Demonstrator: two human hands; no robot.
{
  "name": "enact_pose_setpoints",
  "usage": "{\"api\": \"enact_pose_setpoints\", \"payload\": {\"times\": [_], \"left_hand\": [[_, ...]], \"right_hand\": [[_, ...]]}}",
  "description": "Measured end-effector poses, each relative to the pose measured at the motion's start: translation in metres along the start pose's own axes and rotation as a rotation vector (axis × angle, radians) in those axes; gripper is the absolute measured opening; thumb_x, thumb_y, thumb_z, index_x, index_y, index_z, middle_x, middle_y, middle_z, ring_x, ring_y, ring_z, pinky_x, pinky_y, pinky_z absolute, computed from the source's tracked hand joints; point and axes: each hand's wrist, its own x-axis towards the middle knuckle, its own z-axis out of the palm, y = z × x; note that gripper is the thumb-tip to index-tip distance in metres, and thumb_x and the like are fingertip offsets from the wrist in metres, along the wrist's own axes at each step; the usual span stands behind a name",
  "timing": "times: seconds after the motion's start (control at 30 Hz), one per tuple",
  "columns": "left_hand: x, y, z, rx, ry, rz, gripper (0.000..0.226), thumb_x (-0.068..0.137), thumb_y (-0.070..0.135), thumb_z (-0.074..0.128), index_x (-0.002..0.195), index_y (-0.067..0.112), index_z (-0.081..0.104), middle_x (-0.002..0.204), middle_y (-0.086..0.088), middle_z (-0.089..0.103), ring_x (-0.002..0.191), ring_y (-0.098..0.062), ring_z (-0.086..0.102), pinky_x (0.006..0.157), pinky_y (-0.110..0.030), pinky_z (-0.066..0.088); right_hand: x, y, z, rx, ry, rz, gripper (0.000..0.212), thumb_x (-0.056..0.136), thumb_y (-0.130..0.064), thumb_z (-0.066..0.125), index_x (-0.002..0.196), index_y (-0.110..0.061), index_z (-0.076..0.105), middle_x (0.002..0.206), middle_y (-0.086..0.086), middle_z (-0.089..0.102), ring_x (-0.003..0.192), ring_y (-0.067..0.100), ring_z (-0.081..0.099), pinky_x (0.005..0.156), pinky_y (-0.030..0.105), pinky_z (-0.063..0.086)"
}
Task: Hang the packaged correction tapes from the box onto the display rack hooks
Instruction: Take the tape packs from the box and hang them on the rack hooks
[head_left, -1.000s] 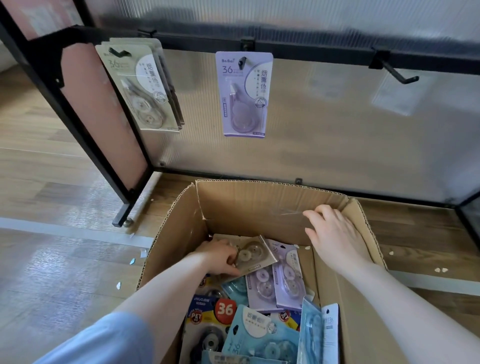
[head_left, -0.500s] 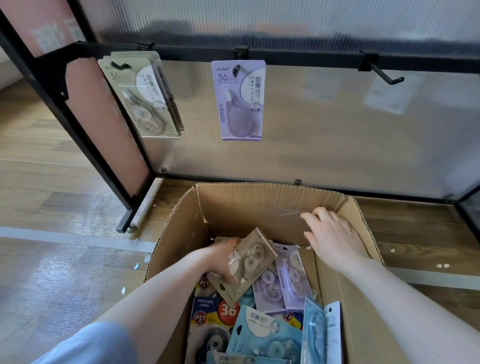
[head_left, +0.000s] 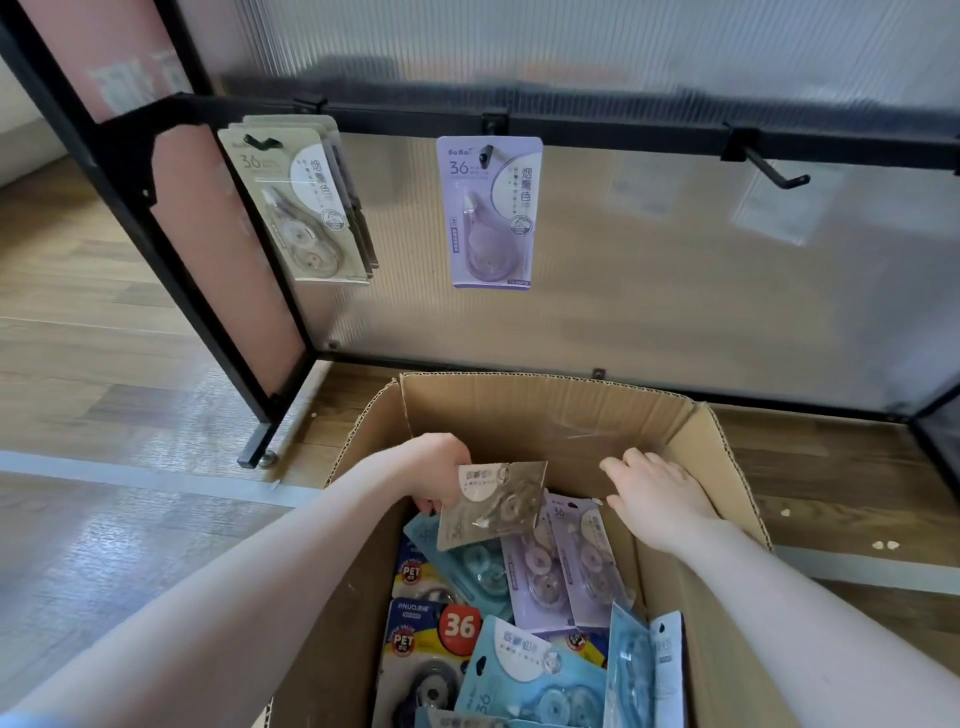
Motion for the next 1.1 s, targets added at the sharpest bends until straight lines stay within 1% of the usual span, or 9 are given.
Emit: {"api": "enact_pose_setpoints", "payload": {"times": [0.27,0.37,0.43,0.57,0.67,0.8,0.93,1.0,1.1], "left_hand": [[-0.015,-0.016,-0.015,0.005,0.178,0.003,0.019,0.082,0.008,0.054,0.099,0.005,0.063,0.096,-0.01,0.066,0.079,-0.019,0.062,0.058,-0.026,0.05],[-0.016,-0.017,-0.018,0.027,0.285,0.009,0.012,0.083,0.01,0.051,0.084,0.004,0.062,0.081,-0.005,0.061,0.073,-0.018,0.053,0.053,-0.022,0.037],[-0.016,-0.014,-0.019,0.019,0.332,0.026,0.017,0.085,0.012,0.05,0.069,0.013,0.056,0.069,0.003,0.055,0.065,-0.013,0.05,0.049,-0.02,0.034],[-0.016,-0.011,-0.019,0.081,0.372,0.104,0.017,0.09,0.016,0.047,0.084,0.017,0.063,0.086,0.0,0.065,0.081,-0.018,0.058,0.064,-0.025,0.043],[-0.016,-0.012,-0.019,0.097,0.381,0.145,0.018,0.091,0.018,0.048,0.089,0.017,0.066,0.086,0.002,0.061,0.086,-0.02,0.057,0.074,-0.03,0.046],[-0.016,-0.013,-0.02,0.108,0.412,0.17,0.019,0.092,0.018,0.049,0.094,0.016,0.068,0.084,0.004,0.057,0.086,-0.019,0.056,0.076,-0.031,0.046],[-0.013,-0.015,-0.018,0.11,0.419,0.161,0.017,0.091,0.016,0.048,0.078,0.022,0.057,0.076,0.008,0.052,0.079,-0.017,0.051,0.07,-0.028,0.042],[-0.011,-0.015,-0.017,0.108,0.424,0.163,0.018,0.092,0.015,0.048,0.076,0.022,0.055,0.074,0.01,0.05,0.079,-0.017,0.051,0.069,-0.028,0.041],[-0.011,-0.015,-0.017,0.112,0.435,0.184,0.018,0.093,0.017,0.048,0.094,0.019,0.066,0.088,0.007,0.057,0.085,-0.015,0.053,0.073,-0.027,0.043]], "right_hand": [[0.022,-0.002,0.02,-0.018,-0.099,-0.028,0.031,0.099,-0.026,0.039,0.127,-0.016,0.045,0.123,0.006,0.048,0.116,0.025,0.046,0.095,0.036,0.039],[0.031,-0.006,0.028,-0.007,-0.149,-0.019,0.026,0.097,-0.016,0.04,0.121,-0.015,0.047,0.121,0.007,0.049,0.114,0.026,0.047,0.092,0.036,0.039],[0.036,-0.009,0.033,0.005,-0.187,-0.016,0.027,0.095,-0.011,0.039,0.121,-0.014,0.046,0.122,0.008,0.048,0.116,0.027,0.046,0.092,0.036,0.039],[0.048,-0.013,0.045,0.108,-0.316,-0.029,0.043,0.094,-0.018,0.041,0.137,-0.016,0.037,0.136,0.008,0.042,0.125,0.028,0.042,0.098,0.038,0.038],[0.056,-0.015,0.051,0.187,-0.426,-0.04,0.046,0.091,-0.032,0.048,0.135,-0.022,0.039,0.135,0.007,0.044,0.123,0.029,0.044,0.099,0.04,0.039],[0.064,-0.017,0.055,0.242,-0.466,-0.059,0.051,0.081,-0.045,0.059,0.126,-0.024,0.046,0.126,0.006,0.049,0.115,0.027,0.05,0.094,0.039,0.043],[0.07,-0.016,0.06,0.215,-0.49,-0.048,0.081,0.072,-0.052,0.068,0.138,-0.02,0.034,0.135,0.007,0.042,0.123,0.028,0.044,0.1,0.04,0.039],[0.073,-0.014,0.062,0.218,-0.514,-0.047,0.081,0.072,-0.053,0.069,0.137,-0.018,0.036,0.135,0.008,0.041,0.123,0.027,0.044,0.1,0.039,0.04],[0.074,-0.013,0.062,0.157,-0.498,-0.064,0.08,0.07,-0.052,0.072,0.135,-0.017,0.039,0.133,0.009,0.04,0.124,0.028,0.038,0.1,0.038,0.038]]}}
